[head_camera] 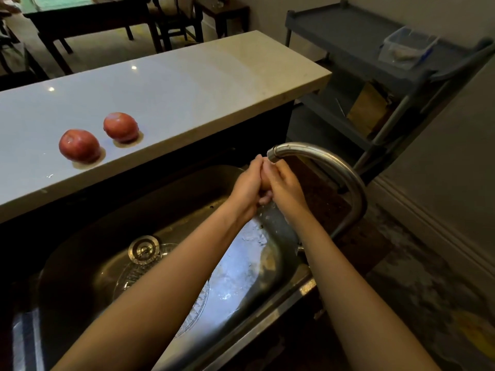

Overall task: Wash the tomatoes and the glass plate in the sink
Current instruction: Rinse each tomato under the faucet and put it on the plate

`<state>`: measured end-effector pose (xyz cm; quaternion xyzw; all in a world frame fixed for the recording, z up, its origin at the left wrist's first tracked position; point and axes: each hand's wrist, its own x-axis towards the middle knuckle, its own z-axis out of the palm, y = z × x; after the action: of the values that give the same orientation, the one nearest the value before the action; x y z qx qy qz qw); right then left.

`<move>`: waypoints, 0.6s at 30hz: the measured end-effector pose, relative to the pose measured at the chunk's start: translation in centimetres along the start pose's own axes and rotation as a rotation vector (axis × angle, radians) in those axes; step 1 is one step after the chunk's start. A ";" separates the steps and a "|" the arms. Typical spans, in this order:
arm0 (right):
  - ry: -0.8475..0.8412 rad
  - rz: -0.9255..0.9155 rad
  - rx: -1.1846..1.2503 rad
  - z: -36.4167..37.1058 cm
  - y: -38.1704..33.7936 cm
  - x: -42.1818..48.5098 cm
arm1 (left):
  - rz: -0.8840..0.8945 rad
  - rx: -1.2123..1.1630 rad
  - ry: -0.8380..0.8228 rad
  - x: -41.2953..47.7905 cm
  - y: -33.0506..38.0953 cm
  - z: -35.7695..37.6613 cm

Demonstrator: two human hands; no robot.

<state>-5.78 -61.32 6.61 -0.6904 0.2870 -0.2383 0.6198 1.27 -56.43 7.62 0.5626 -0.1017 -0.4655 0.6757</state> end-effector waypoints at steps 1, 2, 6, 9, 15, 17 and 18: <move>0.103 0.064 0.024 0.1 -0.2 0.5 | -0.008 -0.006 -0.032 -0.2 -0.2 0.2; 0.207 0.164 0.071 0.3 -0.6 0.9 | -0.013 -0.030 -0.051 -0.3 -0.3 0.5; 0.230 0.248 0.133 0.4 -0.8 1.2 | -0.028 -0.223 -0.135 -0.9 -0.7 0.5; 0.005 0.000 -0.073 -0.2 0.3 0.0 | -0.029 -0.233 -0.093 -0.9 -0.4 -0.3; 0.090 0.068 0.028 -1.1 1.0 -0.5 | -0.090 -0.201 -0.145 -0.6 -0.7 -0.3; 0.224 0.207 0.095 -0.5 0.8 -0.1 | -0.079 -0.183 -0.220 -0.8 -1.3 -0.4; 0.254 0.240 0.089 -0.3 0.8 0.0 | -0.059 -0.162 -0.235 -0.8 -1.7 -0.7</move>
<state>-6.07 -61.58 5.84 -0.5875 0.4324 -0.2604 0.6325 0.39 -55.28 6.23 0.4506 -0.1255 -0.5545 0.6883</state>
